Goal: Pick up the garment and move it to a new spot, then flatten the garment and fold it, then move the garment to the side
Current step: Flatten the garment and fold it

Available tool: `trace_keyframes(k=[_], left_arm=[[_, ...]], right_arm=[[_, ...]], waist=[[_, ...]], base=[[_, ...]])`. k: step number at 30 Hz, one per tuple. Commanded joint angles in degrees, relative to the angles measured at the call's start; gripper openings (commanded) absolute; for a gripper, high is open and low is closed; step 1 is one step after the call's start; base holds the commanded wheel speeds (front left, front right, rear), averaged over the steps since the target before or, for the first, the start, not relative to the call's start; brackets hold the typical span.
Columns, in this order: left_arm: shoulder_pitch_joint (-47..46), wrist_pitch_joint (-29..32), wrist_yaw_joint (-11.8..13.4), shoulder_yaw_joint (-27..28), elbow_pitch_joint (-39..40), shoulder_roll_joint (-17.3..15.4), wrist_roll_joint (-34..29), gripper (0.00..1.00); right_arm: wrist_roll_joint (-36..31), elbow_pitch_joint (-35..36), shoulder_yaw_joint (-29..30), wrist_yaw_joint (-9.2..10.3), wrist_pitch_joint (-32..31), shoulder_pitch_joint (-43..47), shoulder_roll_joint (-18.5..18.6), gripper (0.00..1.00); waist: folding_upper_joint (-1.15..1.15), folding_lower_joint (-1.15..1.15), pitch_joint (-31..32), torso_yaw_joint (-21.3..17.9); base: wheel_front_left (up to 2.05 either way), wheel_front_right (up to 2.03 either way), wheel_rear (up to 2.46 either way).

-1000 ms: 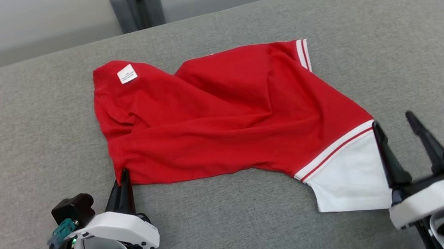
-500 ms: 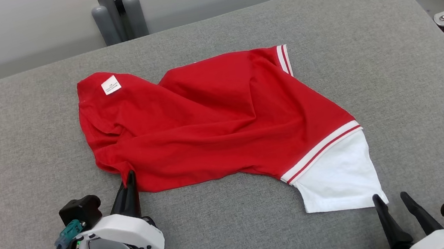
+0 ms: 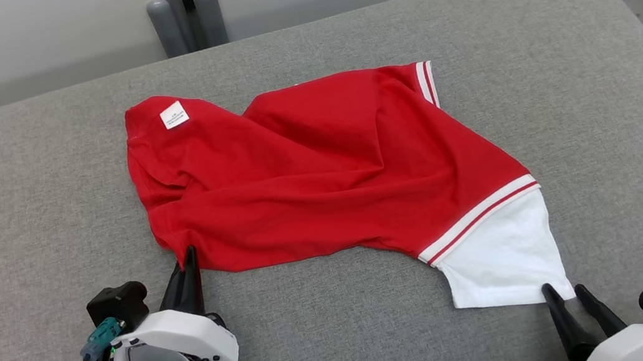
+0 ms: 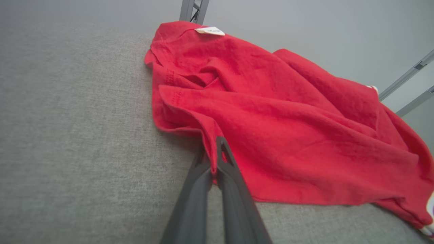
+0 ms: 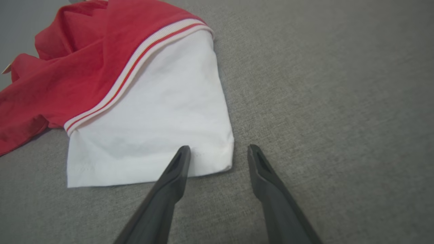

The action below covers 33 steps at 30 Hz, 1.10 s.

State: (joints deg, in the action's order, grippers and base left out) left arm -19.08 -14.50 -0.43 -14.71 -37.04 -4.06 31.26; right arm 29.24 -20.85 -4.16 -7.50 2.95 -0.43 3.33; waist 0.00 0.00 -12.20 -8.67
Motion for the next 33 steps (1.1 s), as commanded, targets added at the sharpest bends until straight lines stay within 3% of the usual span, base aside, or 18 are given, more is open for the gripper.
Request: trace_keyframes(k=[1, 2, 5, 6, 7, 8, 19, 29, 33], left_arm=[[-0.3, -0.3, 0.2, 0.1, 0.2, -0.3, 0.2, 0.00], [-0.3, -0.3, 0.2, 0.1, 0.2, -0.3, 0.2, 0.00], [-0.4, -0.3, 0.3, 0.1, 0.3, -0.3, 0.4, 0.00], [-0.5, -0.3, 0.3, 0.0, 0.4, -0.3, 0.4, 0.00], [-0.5, -0.3, 0.3, -0.1, 0.5, -0.3, 0.4, 0.00], [-0.6, -0.3, 0.3, -0.1, 0.5, -0.3, 0.4, 0.00], [-0.9, -0.6, 0.7, 0.8, 2.2, -0.2, 0.6, 0.00], [1.0, -0.5, 0.1, -0.1, 8.4, 0.0, 0.4, 0.00], [0.4, 4.3, 0.4, -2.0, 11.4, -1.3, -0.4, 0.00]], right_arm=[[0.7, -0.2, 0.1, 0.01, -0.5, -0.4, 0.1, 0.94], [0.9, -0.4, 0.1, 0.02, -0.7, -0.4, 0.0, 1.00], [1.6, -1.1, 0.0, 0.02, -1.5, -0.5, -0.1, 1.00], [1.7, -1.1, -0.1, 0.01, -1.6, -0.7, -0.1, 0.69], [1.8, -1.0, 0.3, 0.02, -0.9, -1.0, -0.2, 0.10], [2.3, -0.9, 0.3, 0.01, -0.8, -1.3, -0.2, 0.00], [2.0, 1.8, 2.2, 0.01, 2.1, -4.4, 2.3, 0.00], [0.4, 11.6, 3.2, 0.01, 3.3, -9.1, 6.2, 0.00], [-1.8, 14.8, 3.5, 0.02, 1.7, -13.1, 8.1, 0.00]], waist=[[0.00, 0.00, -0.1, 0.2], [0.00, 0.00, -0.1, 0.3], [0.00, 0.00, -0.3, 0.6], [0.00, 0.00, -0.4, 0.7], [0.00, 0.00, -0.5, 0.8], [0.00, 0.00, -0.5, 0.9], [0.00, 0.00, -0.4, 2.7], [0.00, 0.00, 3.1, 5.2], [0.00, 0.00, 4.0, 5.5]], base=[[0.00, 0.00, 0.00], [0.00, 0.00, 0.00], [0.00, 0.00, 0.00], [0.00, 0.00, 0.00], [0.00, 0.00, 0.00], [0.00, 0.00, 0.00], [0.00, 0.00, 0.00], [0.00, 0.00, 0.00], [0.00, 0.00, 0.00]])
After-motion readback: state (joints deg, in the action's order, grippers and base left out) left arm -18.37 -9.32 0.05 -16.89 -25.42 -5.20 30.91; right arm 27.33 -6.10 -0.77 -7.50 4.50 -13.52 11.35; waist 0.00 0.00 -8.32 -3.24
